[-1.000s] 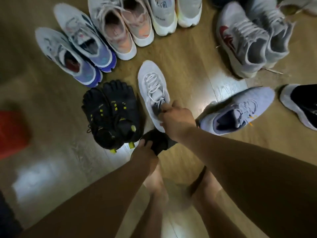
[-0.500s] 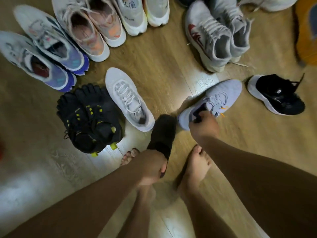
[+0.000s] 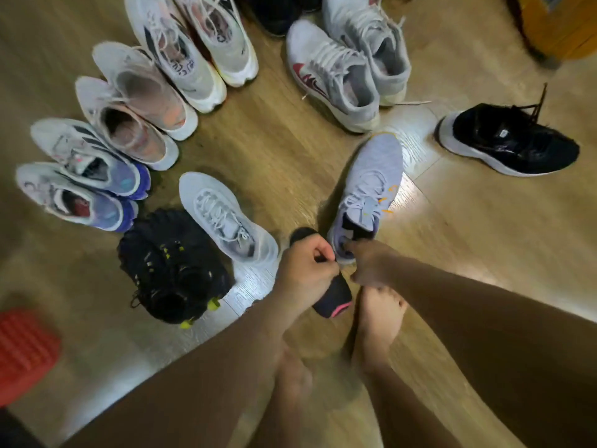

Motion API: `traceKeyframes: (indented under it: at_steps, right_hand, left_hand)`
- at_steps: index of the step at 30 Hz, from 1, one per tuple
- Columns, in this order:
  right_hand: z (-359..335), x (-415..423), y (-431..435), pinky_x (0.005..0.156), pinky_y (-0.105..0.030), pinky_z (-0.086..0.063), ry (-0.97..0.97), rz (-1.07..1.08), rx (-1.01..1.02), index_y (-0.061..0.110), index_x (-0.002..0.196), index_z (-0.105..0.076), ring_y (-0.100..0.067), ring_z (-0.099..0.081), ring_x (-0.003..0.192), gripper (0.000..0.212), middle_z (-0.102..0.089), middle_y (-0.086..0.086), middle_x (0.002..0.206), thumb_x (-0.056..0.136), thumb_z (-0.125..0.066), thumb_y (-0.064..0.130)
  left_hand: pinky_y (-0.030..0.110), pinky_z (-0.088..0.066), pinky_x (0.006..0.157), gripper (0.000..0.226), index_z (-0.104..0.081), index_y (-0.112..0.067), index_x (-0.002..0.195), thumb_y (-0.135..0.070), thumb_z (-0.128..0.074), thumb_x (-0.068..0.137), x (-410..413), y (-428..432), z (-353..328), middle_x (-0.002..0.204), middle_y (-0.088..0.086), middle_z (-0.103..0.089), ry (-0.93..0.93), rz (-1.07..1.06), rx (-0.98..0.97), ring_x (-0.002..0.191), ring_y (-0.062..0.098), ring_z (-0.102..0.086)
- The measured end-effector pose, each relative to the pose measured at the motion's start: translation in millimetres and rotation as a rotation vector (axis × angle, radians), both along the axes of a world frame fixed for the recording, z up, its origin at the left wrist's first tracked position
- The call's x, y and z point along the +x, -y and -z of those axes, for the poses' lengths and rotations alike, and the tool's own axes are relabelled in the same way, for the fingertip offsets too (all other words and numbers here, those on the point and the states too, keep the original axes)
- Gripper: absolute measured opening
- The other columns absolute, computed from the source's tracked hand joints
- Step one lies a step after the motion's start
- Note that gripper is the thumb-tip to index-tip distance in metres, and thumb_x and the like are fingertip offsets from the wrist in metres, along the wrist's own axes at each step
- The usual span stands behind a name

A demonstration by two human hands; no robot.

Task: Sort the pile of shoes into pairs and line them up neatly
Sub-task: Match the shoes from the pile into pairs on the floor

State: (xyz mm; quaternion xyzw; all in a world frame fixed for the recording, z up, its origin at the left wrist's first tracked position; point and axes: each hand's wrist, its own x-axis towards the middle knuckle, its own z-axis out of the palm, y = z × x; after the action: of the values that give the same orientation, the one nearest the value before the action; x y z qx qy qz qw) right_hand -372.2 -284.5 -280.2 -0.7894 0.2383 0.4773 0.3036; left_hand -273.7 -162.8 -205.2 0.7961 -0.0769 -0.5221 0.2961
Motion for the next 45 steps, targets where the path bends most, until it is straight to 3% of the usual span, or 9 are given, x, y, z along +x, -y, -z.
traceKeyframes:
  at_steps: [3,5,10,17,24,30,33,40,45]
  right_hand:
    - [-5,-19,0,0.098,-0.034,-0.044,0.047,-0.078,-0.079,0.014,0.142,-0.044,-0.03,-0.05,0.127,0.066,-0.047,-0.011,0.141,0.087,-0.065,0.043]
    - [-8,-43,4,0.097,-0.034,-0.046,0.059,-0.029,-0.154,0.02,0.136,-0.053,-0.028,-0.048,0.127,0.053,-0.049,-0.005,0.139,0.088,-0.062,0.041]
    - [-34,-106,32,0.086,-0.031,-0.048,0.075,0.033,-0.151,0.033,0.129,-0.052,-0.023,-0.05,0.12,0.037,-0.043,0.009,0.139,0.093,-0.053,0.039]
    - [-84,-142,102,0.087,-0.031,-0.041,0.196,0.057,-0.149,0.026,0.124,-0.053,-0.026,-0.047,0.113,0.027,-0.043,0.006,0.142,0.097,-0.047,0.028]
    - [-155,-150,172,0.083,-0.034,-0.043,0.315,0.223,-0.233,0.021,0.118,-0.062,-0.028,-0.048,0.1,0.029,-0.052,0.003,0.137,0.091,-0.056,0.013]
    - [-185,-127,252,0.069,-0.036,-0.05,0.309,0.265,-0.401,0.028,0.12,-0.057,-0.024,-0.047,0.109,0.031,-0.047,0.013,0.138,0.091,-0.054,0.018]
    - [-181,-103,312,0.074,-0.032,-0.047,0.268,0.222,-0.485,0.031,0.125,-0.055,-0.022,-0.046,0.114,0.034,-0.045,0.017,0.14,0.093,-0.051,0.022]
    - [-146,-19,436,0.087,-0.033,-0.047,0.252,0.022,-0.43,0.024,0.128,-0.059,-0.028,-0.049,0.119,0.034,-0.049,0.005,0.142,0.095,-0.053,0.024]
    - [-113,39,479,0.082,-0.034,-0.049,0.08,-0.04,-0.371,0.023,0.125,-0.059,-0.032,-0.06,0.112,0.035,-0.06,-0.007,0.126,0.09,-0.06,0.022]
  left_hand:
    - [0.014,-0.035,0.049,0.026,-0.056,-0.023,0.068,0.001,-0.066,0.075,12,22,-9,0.061,-0.008,-0.055,0.032,-0.045,0.002,0.053,0.002,-0.048]
    - [0.01,-0.036,0.051,0.024,-0.058,-0.018,0.073,0.005,-0.063,0.077,24,33,-17,0.065,-0.006,-0.056,0.024,-0.12,-0.019,0.056,0.0,-0.05]
    - [0.028,-0.041,0.066,0.034,-0.06,-0.02,0.107,0.001,-0.056,0.08,61,42,-32,0.1,0.004,-0.059,-0.011,-0.119,0.117,0.085,0.016,-0.056]
    - [0.022,-0.041,0.07,0.053,-0.058,-0.027,0.126,0.004,-0.04,0.087,74,63,-53,0.131,0.007,-0.049,0.038,0.178,0.239,0.109,0.023,-0.049]
    - [0.032,-0.043,0.097,0.058,-0.034,-0.03,0.149,-0.016,-0.046,0.093,38,126,-104,0.15,0.0,-0.04,0.203,0.653,0.374,0.128,0.024,-0.048]
    - [0.036,-0.042,0.1,0.07,-0.02,-0.028,0.154,-0.033,-0.05,0.09,21,234,-132,0.155,-0.006,-0.028,0.389,0.91,0.182,0.124,0.026,-0.051]
    - [0.037,-0.041,0.101,0.072,-0.016,-0.025,0.155,-0.033,-0.05,0.091,28,290,-126,0.155,-0.004,-0.027,0.403,0.956,0.114,0.125,0.027,-0.05]
    - [0.039,-0.038,0.101,0.075,-0.015,-0.025,0.155,-0.023,-0.053,0.09,56,372,-102,0.157,0.0,-0.025,0.397,0.9,0.113,0.129,0.031,-0.047]
    - [0.042,-0.04,0.097,0.075,-0.015,-0.021,0.154,-0.021,-0.054,0.09,75,398,-81,0.156,0.004,-0.028,0.307,0.958,0.182,0.126,0.035,-0.05]
